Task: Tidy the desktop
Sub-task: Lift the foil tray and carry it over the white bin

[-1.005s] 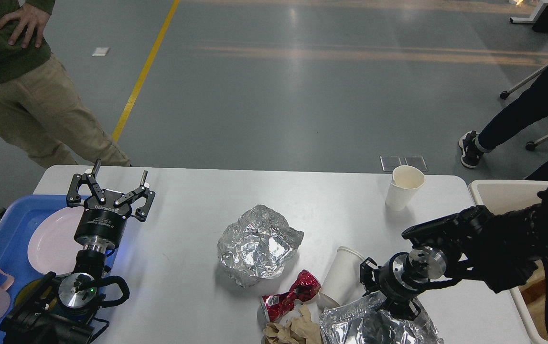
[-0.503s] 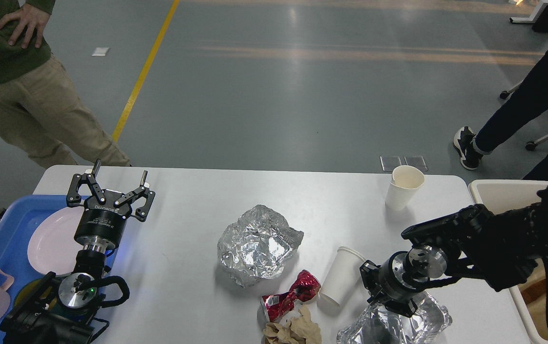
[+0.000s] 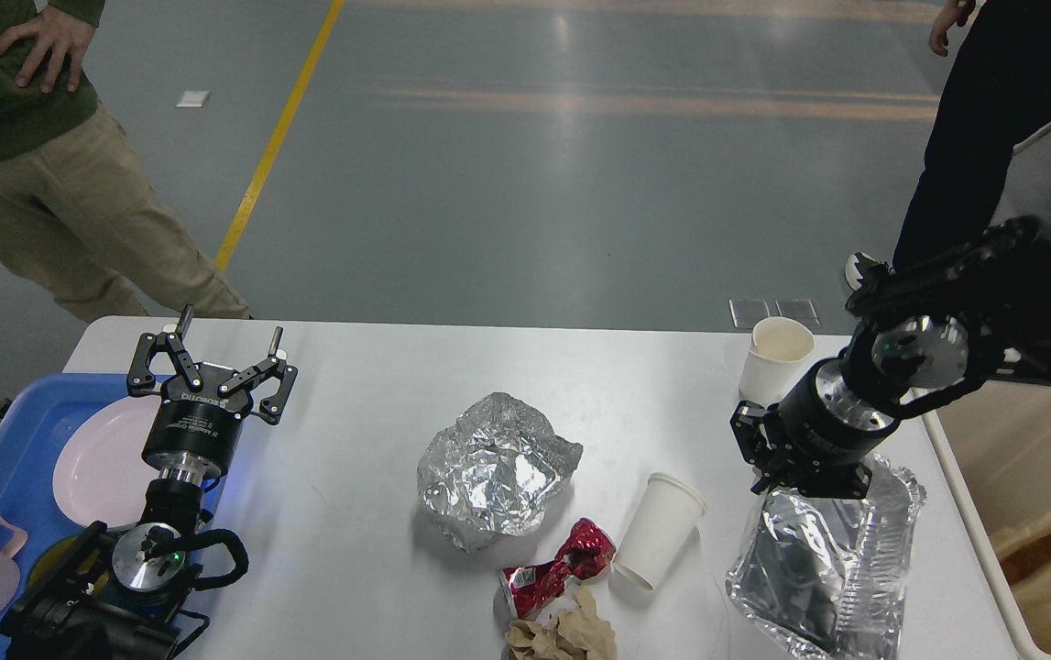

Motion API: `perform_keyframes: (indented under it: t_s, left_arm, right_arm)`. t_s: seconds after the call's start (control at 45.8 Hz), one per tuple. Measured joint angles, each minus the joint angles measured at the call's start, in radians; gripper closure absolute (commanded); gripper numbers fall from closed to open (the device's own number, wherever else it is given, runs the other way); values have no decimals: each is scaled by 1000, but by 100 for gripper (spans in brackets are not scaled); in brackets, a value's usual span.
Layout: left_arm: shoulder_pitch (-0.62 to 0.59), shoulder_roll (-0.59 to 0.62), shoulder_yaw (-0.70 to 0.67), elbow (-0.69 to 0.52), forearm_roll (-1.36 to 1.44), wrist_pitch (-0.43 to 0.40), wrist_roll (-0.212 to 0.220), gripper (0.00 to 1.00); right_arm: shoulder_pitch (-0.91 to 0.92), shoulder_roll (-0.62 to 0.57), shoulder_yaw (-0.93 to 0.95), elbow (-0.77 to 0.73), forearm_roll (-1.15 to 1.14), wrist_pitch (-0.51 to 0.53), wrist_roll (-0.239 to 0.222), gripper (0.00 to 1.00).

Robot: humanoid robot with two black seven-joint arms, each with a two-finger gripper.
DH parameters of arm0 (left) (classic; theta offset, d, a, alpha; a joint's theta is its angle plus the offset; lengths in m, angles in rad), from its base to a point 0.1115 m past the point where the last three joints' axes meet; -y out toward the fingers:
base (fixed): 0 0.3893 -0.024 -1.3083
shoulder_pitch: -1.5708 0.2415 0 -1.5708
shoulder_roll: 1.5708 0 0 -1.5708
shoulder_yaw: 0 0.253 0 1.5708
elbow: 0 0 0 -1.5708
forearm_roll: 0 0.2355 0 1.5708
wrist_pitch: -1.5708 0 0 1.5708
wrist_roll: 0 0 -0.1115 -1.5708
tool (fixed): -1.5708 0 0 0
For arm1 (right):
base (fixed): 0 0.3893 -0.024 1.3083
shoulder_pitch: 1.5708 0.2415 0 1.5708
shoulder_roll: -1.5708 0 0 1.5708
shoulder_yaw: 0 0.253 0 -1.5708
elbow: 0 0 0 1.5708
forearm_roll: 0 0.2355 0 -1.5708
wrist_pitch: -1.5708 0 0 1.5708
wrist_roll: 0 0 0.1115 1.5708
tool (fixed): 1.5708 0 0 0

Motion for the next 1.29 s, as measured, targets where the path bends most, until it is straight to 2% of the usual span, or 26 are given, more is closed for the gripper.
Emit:
perform_keyframes:
  t_s: [0.262,0.459,0.656,0.721,0.831,0.896,1.005,1.137,1.29]
  left_arm:
    - [0,0,0,0,0,0,0,4]
    - [1,0,0,0,0,0,0,4]
    - [1,0,0,0,0,0,0,4]
    - [1,0,0,0,0,0,0,4]
    - [1,0,0,0,0,0,0,4]
    - [1,0,0,0,0,0,0,4]
    - [1,0,0,0,0,0,0,4]
    - [2,0,0,0,0,0,0,4]
    - [2,-1,0,0,0,0,0,4]
  right_arm:
    - [434,-37,-110,161,-4,221,5,100]
    - [528,-45,-122,192,-15,277,7,100]
    - [527,-47,-158,180,-78,271,28,100]
    - [516,-47,-199,160,-104,270,81,100]
    - [497,-46,-288,113,-176,270,203,100]
    - [480,-50,-337,79,-214,266,240,100]
    - [411,-107,-385,-11,-248,266,253,100]
    - [260,-237,-388,-189,-323,264,253,100]
    - [59,-327,-354,-382,-351,175,252,100]
